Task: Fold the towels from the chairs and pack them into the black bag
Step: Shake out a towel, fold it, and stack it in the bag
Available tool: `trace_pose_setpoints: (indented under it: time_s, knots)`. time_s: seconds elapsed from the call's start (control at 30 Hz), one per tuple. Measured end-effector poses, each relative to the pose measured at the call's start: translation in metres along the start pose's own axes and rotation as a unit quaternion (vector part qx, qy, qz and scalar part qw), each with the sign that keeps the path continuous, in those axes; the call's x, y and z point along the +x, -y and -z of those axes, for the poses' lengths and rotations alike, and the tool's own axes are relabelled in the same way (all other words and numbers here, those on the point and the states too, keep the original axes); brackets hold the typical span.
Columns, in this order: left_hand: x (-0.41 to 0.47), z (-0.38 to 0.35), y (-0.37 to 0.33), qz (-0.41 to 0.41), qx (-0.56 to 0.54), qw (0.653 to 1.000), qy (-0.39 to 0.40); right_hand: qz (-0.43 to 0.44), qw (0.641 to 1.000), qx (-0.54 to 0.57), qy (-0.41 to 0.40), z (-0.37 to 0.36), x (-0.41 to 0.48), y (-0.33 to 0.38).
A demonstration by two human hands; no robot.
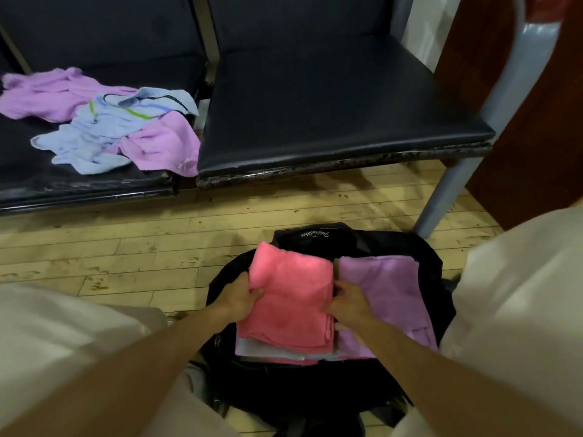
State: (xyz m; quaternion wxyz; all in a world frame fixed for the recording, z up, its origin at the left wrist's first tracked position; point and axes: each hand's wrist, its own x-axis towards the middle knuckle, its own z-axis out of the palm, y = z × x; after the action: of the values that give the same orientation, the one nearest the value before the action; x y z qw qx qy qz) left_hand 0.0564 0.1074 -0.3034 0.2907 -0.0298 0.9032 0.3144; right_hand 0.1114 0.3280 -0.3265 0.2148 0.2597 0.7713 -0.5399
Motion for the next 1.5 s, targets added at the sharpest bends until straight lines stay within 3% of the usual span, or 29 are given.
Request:
trace_pose_setpoints:
  time_s: [0.1, 0.2, 0.3, 0.47, 0.5, 0.57, 0.63, 0.73, 1.0, 1.13, 1.23, 1.33, 1.5]
  knots:
    - [-0.002, -0.002, 0.004, -0.011, -0.003, 0.999, 0.033, 0.037, 0.993, -0.097, -0.052, -0.003, 0.001, -0.003]
    - [-0.006, 0.0, -0.002, -0.013, 0.021, 0.997, 0.071, 0.036, 0.983, -0.175, -0.033, -0.003, -0.001, 0.0]
    - [-0.014, 0.009, -0.02, -0.031, 0.034, 0.994, 0.097, 0.065, 0.951, -0.297, -0.063, 0.003, -0.009, 0.013]
    - [-0.03, 0.027, -0.045, -0.037, 0.086, 0.994, 0.055, 0.115, 0.96, -0.214, -0.139, 0.022, -0.013, 0.046]
    - [-0.031, 0.033, -0.049, -0.035, 0.053, 0.997, 0.038, 0.12, 0.969, -0.177, -0.126, 0.026, -0.015, 0.055]
    - [-0.038, 0.047, -0.057, -0.009, -0.123, 0.992, 0.033, 0.135, 0.986, -0.079, -0.064, 0.032, -0.022, 0.077]
    - [-0.047, 0.063, -0.067, -0.005, -0.297, 0.955, 0.023, 0.147, 0.989, -0.002, 0.015, 0.04, -0.031, 0.1]
    - [-0.059, 0.093, -0.081, -0.034, -0.381, 0.924, -0.028, 0.186, 0.98, 0.04, 0.066, 0.052, -0.05, 0.142]
    - [-0.073, 0.184, -0.096, -0.13, -0.301, 0.933, -0.144, 0.295, 0.953, 0.043, 0.062, 0.048, -0.076, 0.252]
    - [-0.07, 0.22, -0.085, -0.128, -0.232, 0.944, -0.197, 0.323, 0.942, 0.011, 0.087, 0.018, -0.066, 0.293]
    - [-0.061, 0.244, -0.07, -0.12, -0.235, 0.946, -0.188, 0.337, 0.937, -0.007, 0.091, -0.009, -0.048, 0.32]
    - [-0.051, 0.261, -0.05, -0.11, -0.372, 0.908, -0.159, 0.348, 0.933, -0.026, 0.089, -0.037, -0.025, 0.344]
    - [-0.038, 0.276, -0.022, -0.048, -0.478, 0.843, -0.243, 0.379, 0.919, -0.089, 0.066, -0.085, 0.011, 0.375]
